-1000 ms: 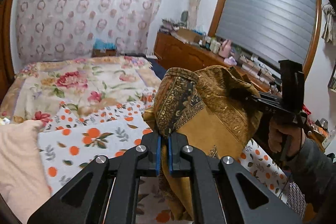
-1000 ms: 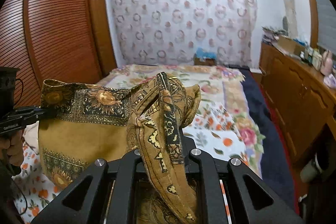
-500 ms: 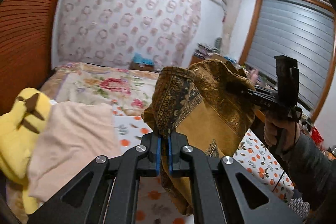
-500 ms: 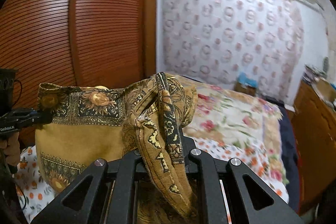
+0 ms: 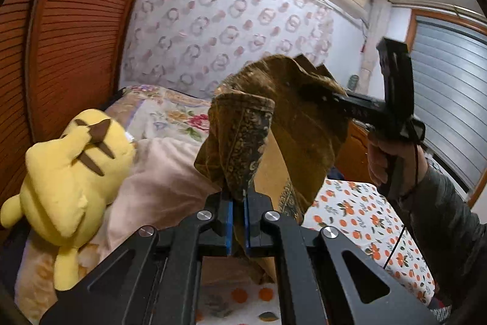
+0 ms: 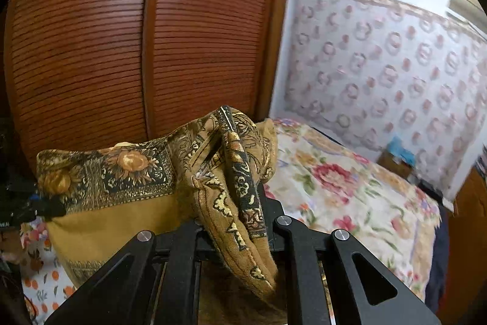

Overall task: Fold small clothes
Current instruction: 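Carry the lifted shirt bundle with both grippers toward the yellow plush toy, then lower the shirt bundle onto the pink cloth and open both grippers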

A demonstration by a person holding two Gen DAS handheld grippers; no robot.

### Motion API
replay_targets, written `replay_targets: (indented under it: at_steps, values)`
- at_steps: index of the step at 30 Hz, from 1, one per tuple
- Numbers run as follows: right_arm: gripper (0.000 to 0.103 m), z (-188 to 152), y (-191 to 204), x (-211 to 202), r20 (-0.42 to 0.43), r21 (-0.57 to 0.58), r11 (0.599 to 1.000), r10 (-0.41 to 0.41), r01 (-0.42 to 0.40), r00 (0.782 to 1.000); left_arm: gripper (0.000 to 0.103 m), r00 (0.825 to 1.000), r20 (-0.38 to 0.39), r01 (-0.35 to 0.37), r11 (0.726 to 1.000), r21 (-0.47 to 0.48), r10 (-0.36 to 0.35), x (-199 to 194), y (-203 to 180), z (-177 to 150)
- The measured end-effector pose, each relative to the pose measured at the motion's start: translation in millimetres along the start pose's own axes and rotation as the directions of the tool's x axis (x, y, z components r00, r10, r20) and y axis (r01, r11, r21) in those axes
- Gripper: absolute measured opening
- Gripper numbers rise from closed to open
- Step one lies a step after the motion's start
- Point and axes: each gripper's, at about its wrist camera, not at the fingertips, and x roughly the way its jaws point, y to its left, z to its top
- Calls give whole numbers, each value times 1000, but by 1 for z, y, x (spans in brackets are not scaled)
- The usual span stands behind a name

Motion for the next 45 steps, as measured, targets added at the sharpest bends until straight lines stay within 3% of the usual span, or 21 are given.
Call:
replay_targets:
  at_steps: [4,10,17,20,22,25,28,31,38,44,45]
  values:
    - [12,7,12,31,-30,-67,997,35,-37,999,6,997,-14,-71,997,-27,71,-2,20,-14]
    - [12,8,19,81,-87,-142,985,82,-94,993,6,993,-38,-112,991,-80,109,-4,42,-31]
    - [15,11,0,124,-156,-98,990,89,-106,984,6,988,-61,-147,985,-94,141,-1,55,-37]
    - [30,16,-5,128,-155,-88,994,58,-72,986,6,985,-67,-165,983,-80,160,2,55,-37]
    - [54,18,-12,122,-123,-87,996,24,-35,992,6,984,-74,-170,982,-80,165,4,57,-37]
    - [65,19,-17,104,-80,-52,998,-33,29,996,6,979,-95,-187,979,-79,179,8,59,-38]
    - [65,16,-25,87,-60,-17,1000,-23,22,998,6,977,-99,-199,977,-79,191,9,60,-39]
    - [65,-5,-17,73,-80,7,998,64,-64,995,6,973,-110,-214,972,-92,204,10,62,-37]
    - [65,-60,-11,103,-201,104,987,143,-124,969,9,965,-117,-244,966,-86,234,7,60,-34]
    - [65,-70,-3,111,-213,100,990,123,-103,969,15,962,-110,-258,963,-75,249,0,58,-31]
    - [65,-66,-4,113,-211,106,989,126,-106,969,21,962,-104,-260,963,-70,252,-2,58,-30]
